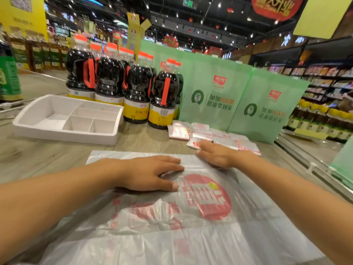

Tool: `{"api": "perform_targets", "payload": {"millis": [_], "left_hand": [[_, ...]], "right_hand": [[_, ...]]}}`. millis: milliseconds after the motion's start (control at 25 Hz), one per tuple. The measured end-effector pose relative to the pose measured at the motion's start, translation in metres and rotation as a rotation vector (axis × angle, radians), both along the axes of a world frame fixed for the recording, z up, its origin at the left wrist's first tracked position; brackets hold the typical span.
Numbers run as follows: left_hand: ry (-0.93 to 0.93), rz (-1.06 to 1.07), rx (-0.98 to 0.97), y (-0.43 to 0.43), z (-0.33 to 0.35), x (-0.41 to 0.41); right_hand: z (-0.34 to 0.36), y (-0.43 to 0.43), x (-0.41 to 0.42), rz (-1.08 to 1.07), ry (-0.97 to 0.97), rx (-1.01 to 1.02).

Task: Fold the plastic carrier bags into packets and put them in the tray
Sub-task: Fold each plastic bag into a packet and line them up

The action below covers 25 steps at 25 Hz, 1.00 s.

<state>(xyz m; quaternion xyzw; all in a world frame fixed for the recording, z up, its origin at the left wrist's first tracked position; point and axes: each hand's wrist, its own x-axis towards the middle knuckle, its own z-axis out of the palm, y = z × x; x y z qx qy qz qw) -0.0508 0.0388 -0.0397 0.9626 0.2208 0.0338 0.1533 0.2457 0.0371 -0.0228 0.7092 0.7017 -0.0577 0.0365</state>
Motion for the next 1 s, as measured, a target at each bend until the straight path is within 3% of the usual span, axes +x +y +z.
{"api": "perform_targets", "payload": {"millis": [240, 480, 640, 760, 920, 1000], "left_hand": [[-0.007, 0.036, 0.075, 0.001, 0.005, -0.004], [-0.096, 0.133, 0.123, -0.017, 0.038, -0.02], [-0.07, 0.133, 0.083, -0.05, 0.058, -0.039], [-0.028, 0.148, 0.005, -0.088, 0.047, -0.047], [0.294, 0.258, 0.091, -0.119, 0.023, -0.04], [0.361, 0.265, 0.066, -0.121, 0.022, -0.037]], "right_hand": [[0.012, -0.008, -0.009, -0.024, -0.039, -0.001], [0.065, -0.077, -0.019, 0.046, 0.152, 0.224], [0.063, -0.156, -0.018, 0.073, 0.268, 0.296], [0.042, -0.207, -0.021, 0.028, 0.285, 0.24], [0.019, -0.229, -0.029, -0.01, 0.226, -0.016], [0.016, -0.234, -0.033, -0.043, 0.157, -0.121]]}}
